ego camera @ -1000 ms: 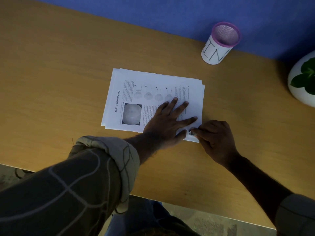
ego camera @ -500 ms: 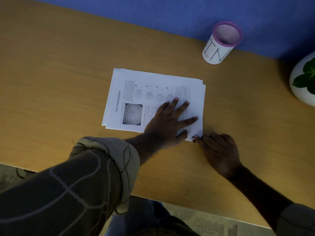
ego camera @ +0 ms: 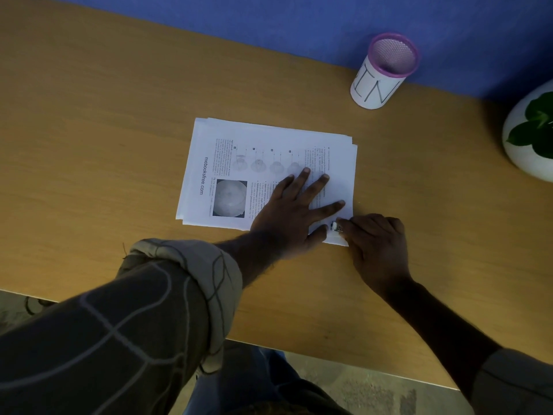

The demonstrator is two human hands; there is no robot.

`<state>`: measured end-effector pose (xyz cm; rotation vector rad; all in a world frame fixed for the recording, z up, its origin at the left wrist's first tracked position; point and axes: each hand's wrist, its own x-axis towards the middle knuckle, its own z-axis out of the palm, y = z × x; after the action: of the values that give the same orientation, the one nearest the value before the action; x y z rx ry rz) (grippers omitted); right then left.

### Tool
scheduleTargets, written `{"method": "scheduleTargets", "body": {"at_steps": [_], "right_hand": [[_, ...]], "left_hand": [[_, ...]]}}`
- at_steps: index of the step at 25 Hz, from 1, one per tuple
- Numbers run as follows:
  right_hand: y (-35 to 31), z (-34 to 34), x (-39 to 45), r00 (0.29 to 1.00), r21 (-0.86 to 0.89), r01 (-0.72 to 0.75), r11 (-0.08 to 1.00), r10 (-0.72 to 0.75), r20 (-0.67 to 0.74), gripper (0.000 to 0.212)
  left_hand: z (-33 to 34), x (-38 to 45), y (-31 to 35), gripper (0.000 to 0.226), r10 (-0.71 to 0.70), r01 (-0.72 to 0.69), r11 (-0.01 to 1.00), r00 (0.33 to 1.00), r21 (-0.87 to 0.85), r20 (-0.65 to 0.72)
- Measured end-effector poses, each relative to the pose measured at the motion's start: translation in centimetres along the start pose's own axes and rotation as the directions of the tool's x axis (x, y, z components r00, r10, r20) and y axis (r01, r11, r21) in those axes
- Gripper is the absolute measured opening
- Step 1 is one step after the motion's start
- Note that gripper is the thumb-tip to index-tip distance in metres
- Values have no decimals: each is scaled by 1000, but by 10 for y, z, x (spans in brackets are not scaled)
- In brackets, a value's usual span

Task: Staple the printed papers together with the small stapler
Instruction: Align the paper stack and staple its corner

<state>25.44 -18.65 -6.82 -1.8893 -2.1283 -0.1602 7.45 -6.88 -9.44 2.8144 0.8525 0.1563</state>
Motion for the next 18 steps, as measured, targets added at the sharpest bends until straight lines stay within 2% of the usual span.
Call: {"method": "scheduleTargets", "body": {"at_steps": [7,11,14,16,18], "right_hand": [[12,2,-2,989,-11,145,989,-145,-31,25],[15,3,-7,985,-26,167,986,-168,-43,25],[10,0,-17,981,-22,193,981,-193,-1,29],[7,-3,-20,996,-3,88,996,-88,17,28],[7,-7,-14,989,18,-148,989,147,23,25]], "left_hand": [[0,1,0,54,14,-14,1000,1000,11,-4],[0,1,-1,54,15,-15,1000,1000,15,11],[0,1,-1,55,16,-16,1000,1000,18,18],[-3,0,-1,56,14,-15,1000,1000,12,26],[-6,1,0,56,10,-11,1000,999,8,41]]}}
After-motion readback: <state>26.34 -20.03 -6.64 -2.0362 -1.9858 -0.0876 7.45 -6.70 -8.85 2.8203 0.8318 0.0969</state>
